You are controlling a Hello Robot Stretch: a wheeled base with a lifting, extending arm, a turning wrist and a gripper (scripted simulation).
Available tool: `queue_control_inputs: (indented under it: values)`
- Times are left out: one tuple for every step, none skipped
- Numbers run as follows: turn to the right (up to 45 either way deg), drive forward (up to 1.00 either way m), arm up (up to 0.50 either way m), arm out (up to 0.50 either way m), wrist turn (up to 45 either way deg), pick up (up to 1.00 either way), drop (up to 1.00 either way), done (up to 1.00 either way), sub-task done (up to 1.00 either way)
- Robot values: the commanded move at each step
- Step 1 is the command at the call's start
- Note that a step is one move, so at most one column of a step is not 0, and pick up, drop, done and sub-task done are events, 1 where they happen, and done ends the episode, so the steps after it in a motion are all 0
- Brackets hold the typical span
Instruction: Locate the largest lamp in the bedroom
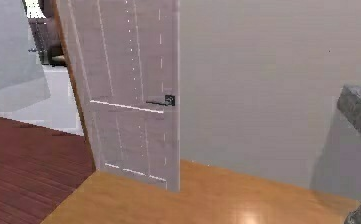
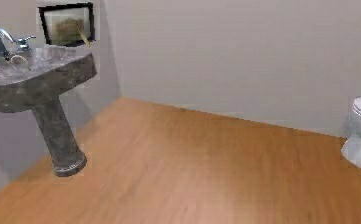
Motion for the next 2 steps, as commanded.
queue_control_inputs:
  values:
    - [-36.0,0.0,0.0,0.0,0.0,0.0,0.0,0.0,0.0]
    - [0.0,0.35,0.0,0.0,0.0,0.0,0.0,0.0,0.0]
